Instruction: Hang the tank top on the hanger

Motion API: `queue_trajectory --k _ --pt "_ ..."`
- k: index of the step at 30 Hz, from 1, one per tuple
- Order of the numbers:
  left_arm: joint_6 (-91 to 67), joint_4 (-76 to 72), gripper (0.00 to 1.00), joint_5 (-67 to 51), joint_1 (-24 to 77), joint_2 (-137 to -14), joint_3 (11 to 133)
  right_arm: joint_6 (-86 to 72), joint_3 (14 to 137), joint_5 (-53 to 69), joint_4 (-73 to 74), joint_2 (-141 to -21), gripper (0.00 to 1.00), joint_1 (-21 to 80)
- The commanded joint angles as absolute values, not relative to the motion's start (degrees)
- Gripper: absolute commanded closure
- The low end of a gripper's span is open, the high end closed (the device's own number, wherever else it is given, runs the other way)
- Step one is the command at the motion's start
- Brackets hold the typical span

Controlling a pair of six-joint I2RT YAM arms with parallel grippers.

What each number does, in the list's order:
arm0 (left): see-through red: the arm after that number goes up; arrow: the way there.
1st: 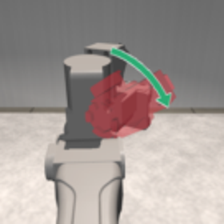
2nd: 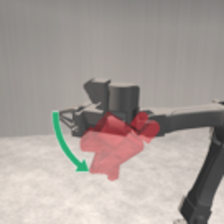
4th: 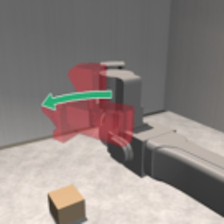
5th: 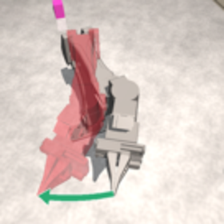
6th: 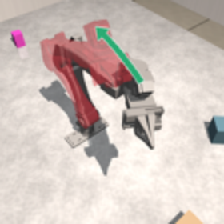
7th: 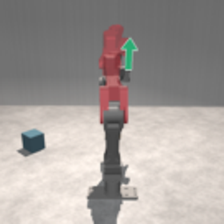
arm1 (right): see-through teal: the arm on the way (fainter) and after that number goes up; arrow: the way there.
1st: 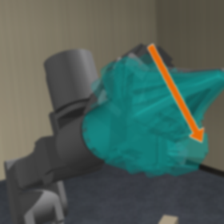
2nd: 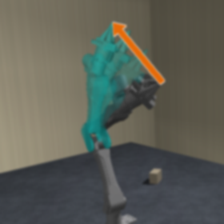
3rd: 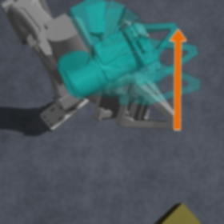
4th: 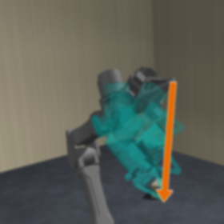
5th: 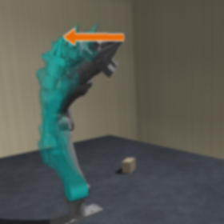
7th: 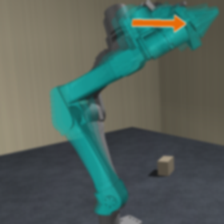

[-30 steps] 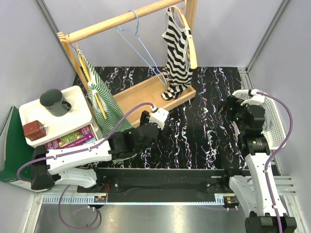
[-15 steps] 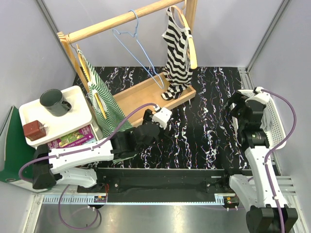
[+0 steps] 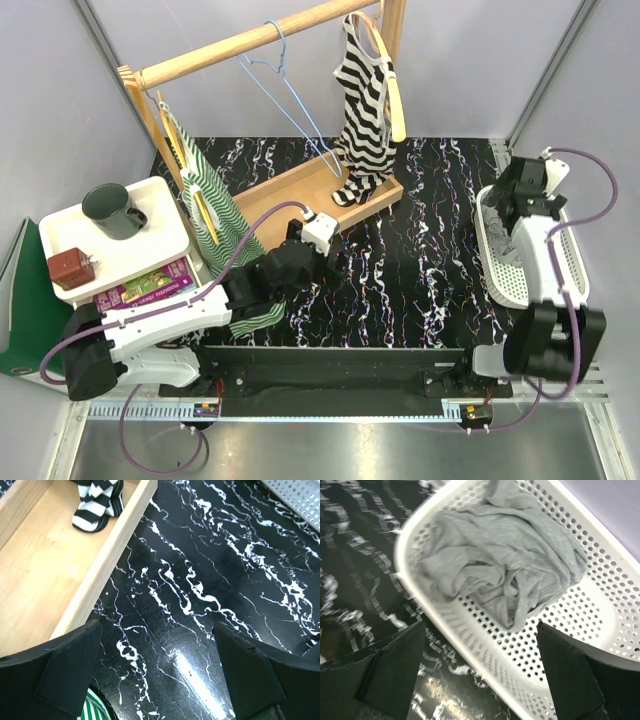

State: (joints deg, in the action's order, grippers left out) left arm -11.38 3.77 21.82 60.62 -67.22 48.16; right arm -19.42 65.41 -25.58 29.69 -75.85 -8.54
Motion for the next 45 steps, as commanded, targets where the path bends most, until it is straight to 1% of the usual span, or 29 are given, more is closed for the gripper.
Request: queue_trajectory --k 1,7,10,15,18,24,26,28,29,30,32,33,34,36,37,43,45 --pt "-10.3 -0.2 0.01 22.8 60.5 -65.1 48.9 -21.1 72.5 -22.0 31.4 -86.1 0.0 -12.9" --pt "-9.9 -0.2 0.01 26.0 59.4 -61.4 46.8 -20.9 78.7 -21.1 29.9 -97.8 0.0 -15.2" --pt "-10.2 -0.2 0.01 26.5 57.5 -60.0 45.6 -21.8 80.7 -18.1 28.8 -102.0 0.0 -17.0" --pt "-11.9 2.2 0.01 27.4 55.7 -58.8 45.3 -21.4 81.5 -18.5 26.1 -106.8 0.0 -18.1" --pt "-12.7 2.5 0.01 28.5 55.1 -58.1 44.7 -22.5 81.8 -16.5 25.6 -110.6 0.01 -19.6" --pt "-12.7 6.4 0.01 30.1 54.6 -57.6 45.7 -23.6 80.4 -13.6 22.8 -114.3 0.0 -20.3" --pt "-12.5 7.4 0.01 30.8 54.4 -56.9 45.8 -22.7 80.6 -12.2 22.4 -115.4 0.03 -20.3" --pt "-12.5 7.7 0.01 31.7 54.1 -56.3 45.5 -22.1 80.6 -10.7 22.2 -116.6 0.11 -20.3" --pt "-12.5 7.8 0.01 32.0 54.1 -55.5 45.1 -22.0 80.6 -10.5 22.3 -116.7 0.17 -20.3" --pt "-12.6 7.8 0.01 32.6 54.0 -55.0 44.8 -21.6 80.0 -9.8 22.1 -116.0 0.38 -20.3" --pt "-12.9 8.2 0.01 33.1 53.9 -53.5 44.0 -21.3 78.9 -8.9 21.3 -114.3 0.62 -20.3" --pt "-13.1 8.2 0.01 33.7 53.8 -53.0 43.8 -20.7 78.1 -8.8 20.8 -112.0 0.7 -20.3" --pt "-13.5 8.1 0.01 33.8 53.7 -52.5 43.3 -20.6 78.0 -9.0 20.9 -110.8 0.81 -20.3" --pt "-13.8 7.7 0.01 34.0 53.4 -50.9 42.2 -19.6 77.7 -9.1 21.4 -106.9 0.92 -20.3" --pt "-14.0 7.3 0.01 33.8 53.4 -50.2 41.4 -19.4 77.7 -9.1 21.9 -105.4 1.0 -20.3" --pt "-13.9 6.9 0.01 31.8 53.1 -50.3 41.5 -19.3 78.6 -6.8 24.7 -92.0 1.0 -20.3" --pt "-13.8 6.8 0.01 31.1 53.1 -50.6 41.6 -19.5 79.2 -3.7 25.7 -86.8 1.0 -20.3"
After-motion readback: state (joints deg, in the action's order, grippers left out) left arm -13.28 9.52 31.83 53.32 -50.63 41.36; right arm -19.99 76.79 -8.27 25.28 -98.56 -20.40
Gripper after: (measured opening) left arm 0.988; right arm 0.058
